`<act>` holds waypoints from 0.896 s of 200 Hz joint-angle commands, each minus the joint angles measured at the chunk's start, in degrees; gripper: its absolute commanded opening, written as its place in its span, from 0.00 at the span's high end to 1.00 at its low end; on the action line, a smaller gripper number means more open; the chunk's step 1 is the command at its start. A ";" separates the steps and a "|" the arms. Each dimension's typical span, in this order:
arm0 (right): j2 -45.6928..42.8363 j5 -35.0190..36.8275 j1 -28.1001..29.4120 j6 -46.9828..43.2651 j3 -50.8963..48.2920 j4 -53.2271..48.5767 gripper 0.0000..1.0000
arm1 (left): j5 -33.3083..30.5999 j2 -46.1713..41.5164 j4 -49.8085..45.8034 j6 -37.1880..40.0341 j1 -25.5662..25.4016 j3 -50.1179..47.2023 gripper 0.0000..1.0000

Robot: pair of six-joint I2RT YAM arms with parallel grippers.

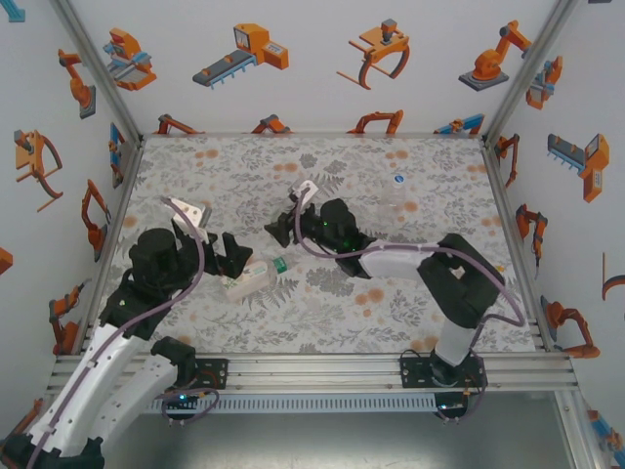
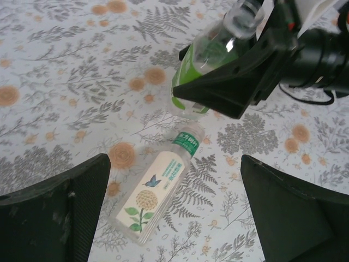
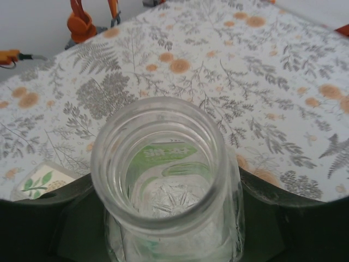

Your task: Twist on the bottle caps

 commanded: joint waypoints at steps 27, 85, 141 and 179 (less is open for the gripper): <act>-14.25 -7.74 -3.49 3.33 -4.21 -7.87 0.55 | 17.16 4.67 13.15 2.83 0.17 -0.11 0.05; -28.82 -16.36 -3.80 2.91 0.89 -29.15 0.61 | 33.11 9.87 28.23 0.45 -0.57 0.00 0.06; -38.03 -26.10 -3.80 5.48 4.43 -32.72 0.63 | 35.51 9.26 38.52 0.33 -6.26 0.23 0.04; -39.23 -31.80 -3.39 9.56 5.99 -27.74 0.65 | 35.34 13.47 40.19 -0.99 -10.33 3.92 0.06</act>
